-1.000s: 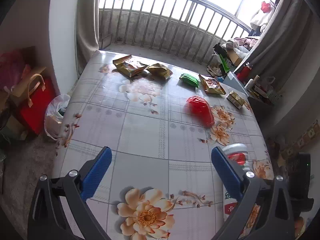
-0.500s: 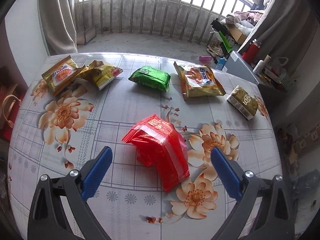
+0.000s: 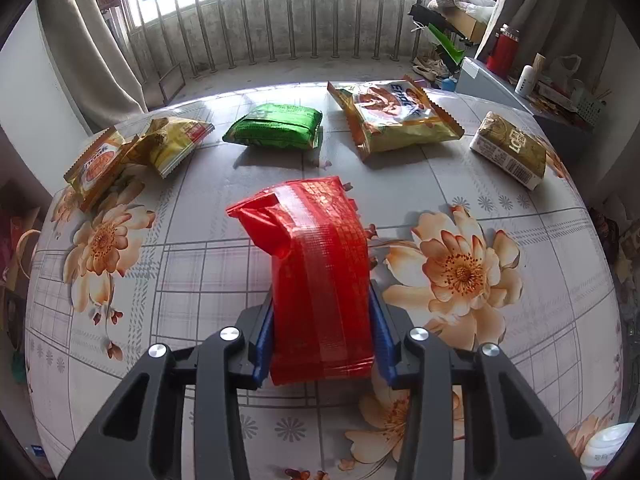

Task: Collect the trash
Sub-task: 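Close the left gripper on the red bag while the right gripper holds the bottle, then carry the red bag and bottle with both grippers toward the wastebasket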

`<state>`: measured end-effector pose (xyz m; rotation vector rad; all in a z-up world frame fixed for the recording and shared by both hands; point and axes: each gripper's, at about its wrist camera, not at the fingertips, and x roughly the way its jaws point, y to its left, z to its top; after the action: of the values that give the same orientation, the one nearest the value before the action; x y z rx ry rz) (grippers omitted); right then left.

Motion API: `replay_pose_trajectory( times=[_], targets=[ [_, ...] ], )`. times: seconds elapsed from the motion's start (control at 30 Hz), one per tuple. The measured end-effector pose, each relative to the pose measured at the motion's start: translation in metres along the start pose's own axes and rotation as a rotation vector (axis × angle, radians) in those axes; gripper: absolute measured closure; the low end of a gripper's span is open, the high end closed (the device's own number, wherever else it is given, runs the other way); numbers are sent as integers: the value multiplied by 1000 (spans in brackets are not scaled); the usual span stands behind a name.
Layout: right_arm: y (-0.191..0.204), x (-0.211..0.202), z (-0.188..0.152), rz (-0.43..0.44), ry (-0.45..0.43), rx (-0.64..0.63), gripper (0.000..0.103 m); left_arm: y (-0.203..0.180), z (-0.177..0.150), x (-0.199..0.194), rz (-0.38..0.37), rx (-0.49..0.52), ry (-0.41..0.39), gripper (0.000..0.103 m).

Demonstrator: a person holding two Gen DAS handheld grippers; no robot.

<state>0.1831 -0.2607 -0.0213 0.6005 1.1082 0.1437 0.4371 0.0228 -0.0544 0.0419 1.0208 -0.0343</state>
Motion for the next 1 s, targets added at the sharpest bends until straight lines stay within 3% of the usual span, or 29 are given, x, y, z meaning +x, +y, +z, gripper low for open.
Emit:
replay_pose_trajectory(
  times=[0.23,0.7,0.87,0.97,1.0],
  targets=[
    [-5,-5,-5,8,-8,11,45,5,-25,-16,-56,30,7,69],
    [-12,-13,-10,-14,-22,37,46,-14,-140,-102,-340,158,55,70],
    [-13,-13,-13,-15,-18,42,45,-15,-175,-124,-331,198,60,69],
    [-12,-11,-11,-18,-13,46,45,-16,-184,-129,-309,212,56,65],
    [-12,-11,-10,-21,-12,45,45,-15,-186,-132,-302,212,56,58]
  ],
)
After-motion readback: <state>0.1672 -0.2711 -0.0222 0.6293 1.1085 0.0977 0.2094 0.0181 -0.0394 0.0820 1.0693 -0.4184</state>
